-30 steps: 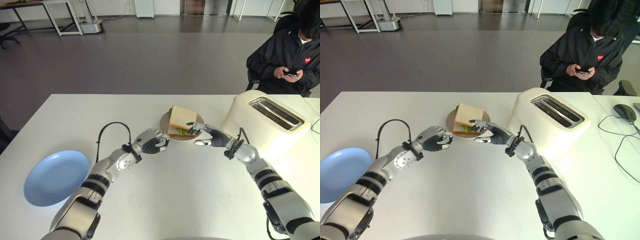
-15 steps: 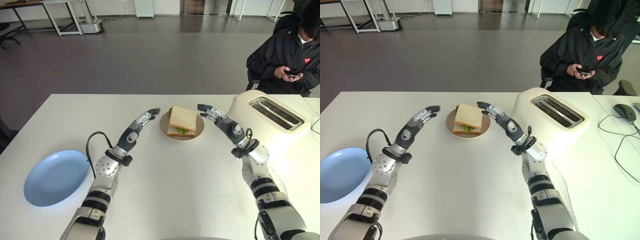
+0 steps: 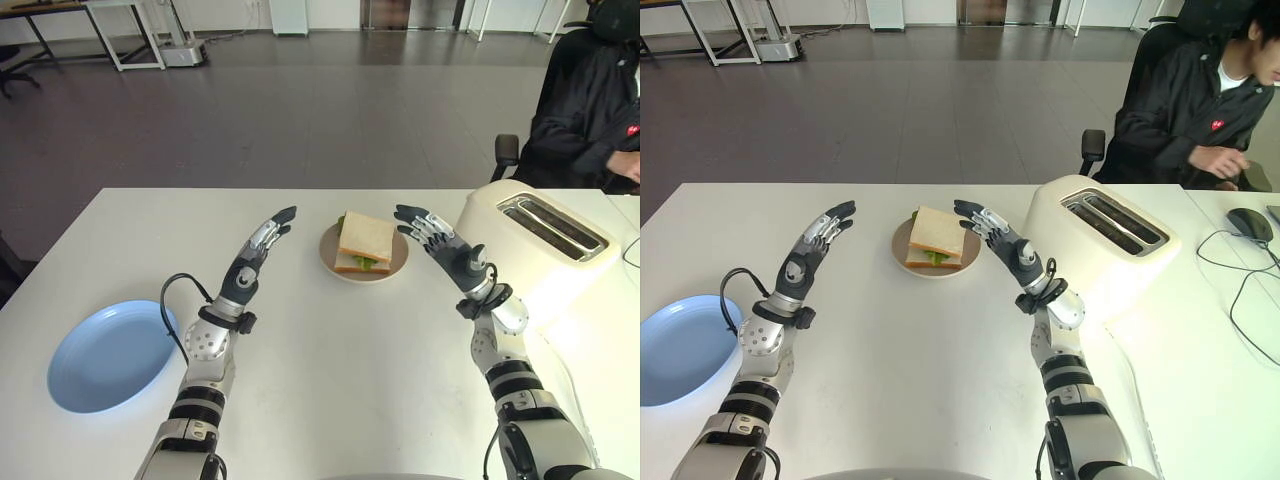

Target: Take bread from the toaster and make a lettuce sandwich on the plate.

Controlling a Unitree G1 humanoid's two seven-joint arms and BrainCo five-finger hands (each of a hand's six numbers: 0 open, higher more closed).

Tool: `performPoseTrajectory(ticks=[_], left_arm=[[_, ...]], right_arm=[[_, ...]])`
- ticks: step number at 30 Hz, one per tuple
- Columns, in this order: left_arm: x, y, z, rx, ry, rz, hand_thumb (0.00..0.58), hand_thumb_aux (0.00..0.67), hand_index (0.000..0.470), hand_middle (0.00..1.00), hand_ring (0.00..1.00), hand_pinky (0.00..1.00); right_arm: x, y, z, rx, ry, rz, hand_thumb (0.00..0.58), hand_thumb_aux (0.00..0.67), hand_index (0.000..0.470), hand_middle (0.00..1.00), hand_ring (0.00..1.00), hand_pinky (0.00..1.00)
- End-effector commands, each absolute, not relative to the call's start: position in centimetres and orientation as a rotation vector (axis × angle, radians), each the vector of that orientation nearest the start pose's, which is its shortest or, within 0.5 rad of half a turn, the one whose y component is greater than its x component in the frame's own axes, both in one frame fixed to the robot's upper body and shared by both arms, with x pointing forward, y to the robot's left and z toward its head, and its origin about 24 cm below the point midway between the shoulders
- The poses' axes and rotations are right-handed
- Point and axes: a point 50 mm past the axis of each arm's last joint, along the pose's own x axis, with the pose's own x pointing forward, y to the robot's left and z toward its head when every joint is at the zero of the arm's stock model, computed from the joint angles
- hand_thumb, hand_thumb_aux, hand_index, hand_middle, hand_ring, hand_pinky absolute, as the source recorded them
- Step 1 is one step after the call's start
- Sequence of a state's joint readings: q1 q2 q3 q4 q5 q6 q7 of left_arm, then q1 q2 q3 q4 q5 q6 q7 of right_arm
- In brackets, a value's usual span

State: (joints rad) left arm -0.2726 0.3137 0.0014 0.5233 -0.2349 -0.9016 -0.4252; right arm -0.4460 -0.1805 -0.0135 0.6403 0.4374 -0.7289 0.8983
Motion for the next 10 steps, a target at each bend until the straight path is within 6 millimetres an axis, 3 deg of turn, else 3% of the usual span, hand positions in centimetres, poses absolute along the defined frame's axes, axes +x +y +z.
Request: performPoseTrajectory(ticks=[1, 10], left_arm=[[27.69, 19.52, 8.83, 0.248, -0.643, -0.374, 0.0, 0.0, 0.0, 0.0, 0.0, 0.0], [27.6, 19.28, 8.96, 0.247, -0.656, -0.386, 0.0, 0.0, 0.0, 0.0, 0.0, 0.0]], right_arm=[[30.44, -15.42, 9.35, -0.011, -0.604, 0.752, 0.0, 0.0, 0.0, 0.0, 0.0, 0.0], [30.41, -15.53, 9.37, -0.013, -0.608, 0.762, 0.0, 0.0, 0.0, 0.0, 0.0, 0.0]])
